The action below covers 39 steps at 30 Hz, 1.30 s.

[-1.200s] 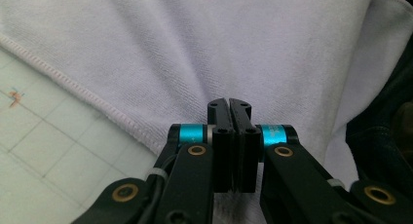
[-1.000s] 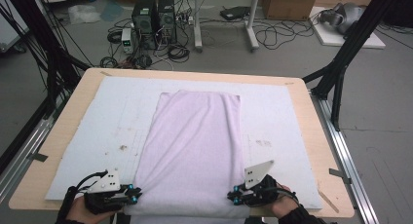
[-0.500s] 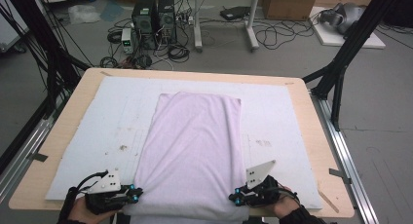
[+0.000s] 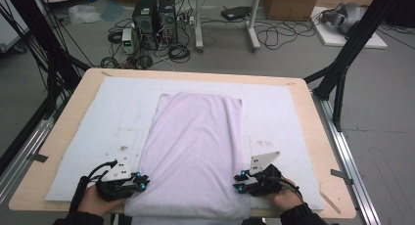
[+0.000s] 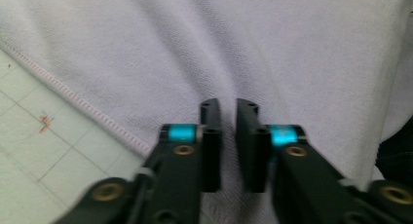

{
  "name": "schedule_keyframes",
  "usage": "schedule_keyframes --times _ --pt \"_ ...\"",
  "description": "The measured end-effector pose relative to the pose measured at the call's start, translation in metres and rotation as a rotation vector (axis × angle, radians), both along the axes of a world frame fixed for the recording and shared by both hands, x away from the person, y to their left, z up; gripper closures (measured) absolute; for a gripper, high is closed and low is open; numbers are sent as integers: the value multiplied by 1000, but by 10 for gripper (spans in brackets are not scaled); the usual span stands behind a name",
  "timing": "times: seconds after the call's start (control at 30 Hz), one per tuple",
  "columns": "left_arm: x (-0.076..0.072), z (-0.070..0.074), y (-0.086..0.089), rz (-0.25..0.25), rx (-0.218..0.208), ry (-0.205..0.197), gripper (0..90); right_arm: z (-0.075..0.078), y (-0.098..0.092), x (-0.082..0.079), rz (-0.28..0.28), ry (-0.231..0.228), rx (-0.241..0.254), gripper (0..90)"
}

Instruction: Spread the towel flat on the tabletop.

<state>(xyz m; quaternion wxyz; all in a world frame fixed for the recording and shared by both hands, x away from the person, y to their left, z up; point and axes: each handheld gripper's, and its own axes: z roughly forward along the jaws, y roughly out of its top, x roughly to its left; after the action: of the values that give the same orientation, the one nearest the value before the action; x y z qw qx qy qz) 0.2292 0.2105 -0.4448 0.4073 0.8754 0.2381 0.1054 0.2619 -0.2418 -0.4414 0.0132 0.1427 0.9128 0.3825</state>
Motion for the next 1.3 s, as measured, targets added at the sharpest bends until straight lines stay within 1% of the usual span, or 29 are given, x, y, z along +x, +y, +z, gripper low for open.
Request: schedule_keyframes --times 0.03,0.07,0.1,0.2,0.23,0.3,0.33,0.37,0.4,0.43,0.47,0.5,0.53,0.63,0.7,0.73,0.8,0.83,0.9,0.93,1.0,1.07,1.17,1.2,1.23,1.3 --pt "0 0 0 4 -1 -1 872 0 -1 1 2 -1 -3 868" --pt "-1 0 0 7 -3 -2 877 0 -2 1 4 15 0 880" --pt "-1 0 1 6 -2 -2 879 0 -3 0 12 8 2 884" --pt "-5 0 5 12 -10 6 880 0 -6 -3 21 27 7 889" --pt "-7 1 6 8 -14 11 880 0 -9 -5 27 28 2 889" --pt "-11 1 8 2 -26 19 876 0 -12 -12 38 39 12 883" --pt "-11 1 9 8 -28 23 857 0 -13 -13 44 43 20 866" --pt "-10 1 8 20 -30 26 778 1 -13 -14 38 38 31 779" --pt "-7 2 8 23 -34 26 698 2 -14 -11 13 30 51 745" --pt "-5 2 7 26 -45 23 692 4 -14 -8 3 45 72 733" --pt "-3 4 7 32 -53 20 670 6 -14 -5 -7 29 78 702" --pt "0 5 6 35 -62 18 638 8 -14 -2 -29 14 84 673" --pt "2 6 6 38 -67 13 632 8 -14 1 -40 20 93 662" --pt "10 7 5 55 -83 7 592 11 -15 8 -77 10 114 609" --pt "17 9 5 69 -90 4 580 13 -16 12 -108 1 123 542" --pt "20 10 5 78 -98 3 566 14 -16 14 -121 9 126 525" --pt "25 13 7 95 -117 -6 551 15 -18 19 -152 -7 137 481" --pt "27 14 7 101 -124 -14 542 16 -19 21 -160 -2 144 472" --pt "32 16 6 113 -142 -15 507 17 -21 25 -183 -8 157 431" --pt "35 17 6 116 -141 -23 502 18 -21 28 -191 -3 158 428" --pt "39 19 5 123 -149 -26 486 19 -20 32 -201 -11 153 415" --pt "42 20 4 131 -146 -34 476 20 -19 36 -197 -11 162 402" --pt "45 21 5 136 -151 -37 458 19 -19 39 -205 -10 171 379" --pt "46 21 5 140 -160 -39 457 20 -18 40 -210 -12 169 360" --pt "46 22 5 140 -155 -41 454 20 -18 41 -216 -17 169 353" --pt "47 22 5 144 -160 -42 451 20 -18 42 -220 -18 164 344"
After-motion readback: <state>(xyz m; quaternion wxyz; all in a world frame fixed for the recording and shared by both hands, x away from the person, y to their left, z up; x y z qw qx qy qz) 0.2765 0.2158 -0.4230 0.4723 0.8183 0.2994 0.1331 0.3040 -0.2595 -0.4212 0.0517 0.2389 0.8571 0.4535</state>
